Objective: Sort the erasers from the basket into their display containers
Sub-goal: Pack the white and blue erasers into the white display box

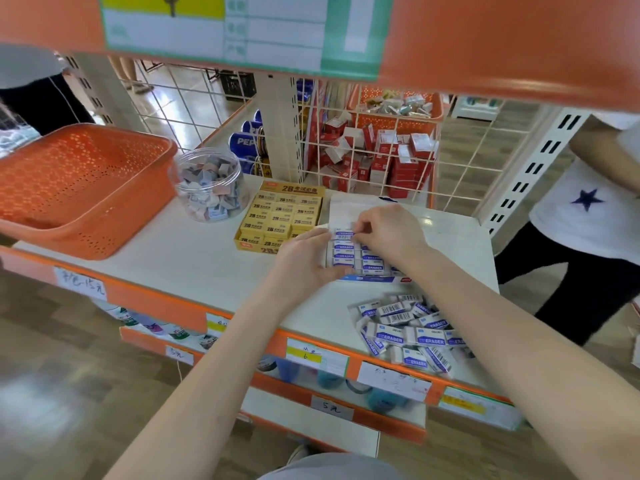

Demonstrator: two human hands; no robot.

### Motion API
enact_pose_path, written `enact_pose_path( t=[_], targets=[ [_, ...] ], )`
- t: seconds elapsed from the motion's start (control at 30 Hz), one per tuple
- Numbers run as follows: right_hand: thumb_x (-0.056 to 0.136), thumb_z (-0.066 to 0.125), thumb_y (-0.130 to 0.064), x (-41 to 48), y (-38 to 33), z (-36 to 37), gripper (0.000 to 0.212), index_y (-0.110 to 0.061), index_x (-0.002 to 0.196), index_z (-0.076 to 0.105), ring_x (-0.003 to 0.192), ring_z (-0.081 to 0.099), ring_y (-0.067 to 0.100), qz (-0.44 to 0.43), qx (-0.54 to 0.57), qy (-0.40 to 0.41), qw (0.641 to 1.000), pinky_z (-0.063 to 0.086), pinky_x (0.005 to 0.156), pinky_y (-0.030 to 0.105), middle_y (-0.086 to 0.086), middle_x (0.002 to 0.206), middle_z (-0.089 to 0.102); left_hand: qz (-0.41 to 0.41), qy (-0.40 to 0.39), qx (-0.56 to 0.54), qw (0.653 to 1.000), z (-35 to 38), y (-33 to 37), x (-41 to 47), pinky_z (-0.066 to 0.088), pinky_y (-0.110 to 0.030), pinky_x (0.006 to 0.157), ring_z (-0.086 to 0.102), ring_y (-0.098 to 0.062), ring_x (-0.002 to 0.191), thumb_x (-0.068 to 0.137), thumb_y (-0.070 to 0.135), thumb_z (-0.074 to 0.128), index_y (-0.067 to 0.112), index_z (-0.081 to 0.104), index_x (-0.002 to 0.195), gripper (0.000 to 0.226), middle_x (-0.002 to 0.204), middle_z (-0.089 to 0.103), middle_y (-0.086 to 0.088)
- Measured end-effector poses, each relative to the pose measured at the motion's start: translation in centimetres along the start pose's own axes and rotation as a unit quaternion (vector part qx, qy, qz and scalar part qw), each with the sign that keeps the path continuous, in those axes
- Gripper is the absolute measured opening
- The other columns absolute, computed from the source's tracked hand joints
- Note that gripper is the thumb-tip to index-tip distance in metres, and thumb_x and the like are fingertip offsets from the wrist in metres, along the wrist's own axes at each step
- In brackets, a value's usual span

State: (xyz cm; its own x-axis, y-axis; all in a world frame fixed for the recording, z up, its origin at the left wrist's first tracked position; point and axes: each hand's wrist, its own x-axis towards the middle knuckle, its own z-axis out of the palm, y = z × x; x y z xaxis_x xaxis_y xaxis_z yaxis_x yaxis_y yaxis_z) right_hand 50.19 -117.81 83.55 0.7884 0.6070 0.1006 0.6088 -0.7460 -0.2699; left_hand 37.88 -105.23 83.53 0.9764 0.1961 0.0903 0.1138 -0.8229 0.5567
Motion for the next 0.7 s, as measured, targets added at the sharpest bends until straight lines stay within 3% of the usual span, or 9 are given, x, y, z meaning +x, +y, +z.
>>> enact_pose_path(
  t=[0.2, 0.33, 0.43, 0.53, 0.63, 0.7],
  targets=[
    [0.089, 0.062, -0.025, -0.1, 0.6, -1.3, 0.016, -0.021, 0.100, 0.074, 0.094, 0.062, 0.013, -0.037, 0.019, -0.057, 0.997, 0.049, 0.086, 0.032, -0.004, 0.103, 0.071, 0.012, -0.007, 0.033, 0.999, 0.0, 0.0, 0.2, 0.027, -0.030, 0.107, 0.042, -0.018, 0.132, 0.082, 0.035, 0.071, 0.015, 0.053, 0.134, 0.058, 0.145, 0.044, 0.001],
    [0.091, 0.059, -0.022, -1.8, 1.8, -3.2, 0.022, -0.016, 0.109, 0.070, 0.092, 0.059, 0.008, -0.039, 0.088, -0.052, 0.994, 0.041, 0.084, 0.021, -0.002, 0.109, 0.069, 0.092, 0.040, -0.030, 0.994, 0.7, 0.8, -0.3, 0.037, -0.024, 0.096, 0.054, -0.013, 0.112, 0.080, 0.027, 0.073, 0.020, 0.068, 0.113, 0.034, 0.123, 0.060, 0.007],
    [0.091, 0.060, -0.023, -3.4, 3.3, -4.8, 0.019, -0.019, 0.106, 0.072, 0.084, 0.055, 0.003, -0.020, 0.123, -0.062, 0.990, 0.038, 0.078, 0.017, -0.006, 0.103, 0.069, 0.155, -0.009, -0.077, 0.985, 1.5, 2.8, -0.3, 0.043, -0.020, 0.091, 0.060, -0.007, 0.099, 0.082, 0.029, 0.072, 0.020, 0.071, 0.105, 0.026, 0.109, 0.067, 0.008],
    [0.091, 0.060, -0.026, -4.9, 5.0, -6.2, 0.016, -0.026, 0.103, 0.071, 0.087, 0.055, 0.003, 0.012, 0.122, -0.066, 0.990, 0.037, 0.077, 0.015, -0.014, 0.095, 0.064, 0.199, -0.052, -0.071, 0.976, 2.7, 4.7, 0.1, 0.039, -0.010, 0.092, 0.060, -0.004, 0.099, 0.083, 0.030, 0.072, 0.018, 0.071, 0.107, 0.027, 0.108, 0.069, 0.007],
    [0.090, 0.061, -0.026, -6.7, 6.6, -7.3, 0.016, -0.030, 0.102, 0.070, 0.088, 0.056, 0.004, 0.040, 0.128, -0.060, 0.989, 0.038, 0.078, 0.017, -0.016, 0.097, 0.063, 0.223, -0.090, -0.047, 0.970, 3.7, 6.3, 0.8, 0.043, -0.027, 0.100, 0.059, -0.010, 0.110, 0.086, 0.031, 0.068, 0.018, 0.068, 0.115, 0.031, 0.116, 0.067, 0.005],
    [0.089, 0.063, -0.022, -7.9, 7.6, -7.6, 0.018, -0.030, 0.103, 0.070, 0.089, 0.058, 0.005, 0.051, 0.116, -0.080, 0.989, 0.038, 0.079, 0.017, -0.015, 0.101, 0.065, 0.213, -0.133, 0.007, 0.968, 4.2, 7.2, 1.5, 0.038, -0.032, 0.105, 0.051, -0.012, 0.121, 0.090, 0.035, 0.062, 0.022, 0.061, 0.124, 0.037, 0.128, 0.059, 0.007]
  ],
)
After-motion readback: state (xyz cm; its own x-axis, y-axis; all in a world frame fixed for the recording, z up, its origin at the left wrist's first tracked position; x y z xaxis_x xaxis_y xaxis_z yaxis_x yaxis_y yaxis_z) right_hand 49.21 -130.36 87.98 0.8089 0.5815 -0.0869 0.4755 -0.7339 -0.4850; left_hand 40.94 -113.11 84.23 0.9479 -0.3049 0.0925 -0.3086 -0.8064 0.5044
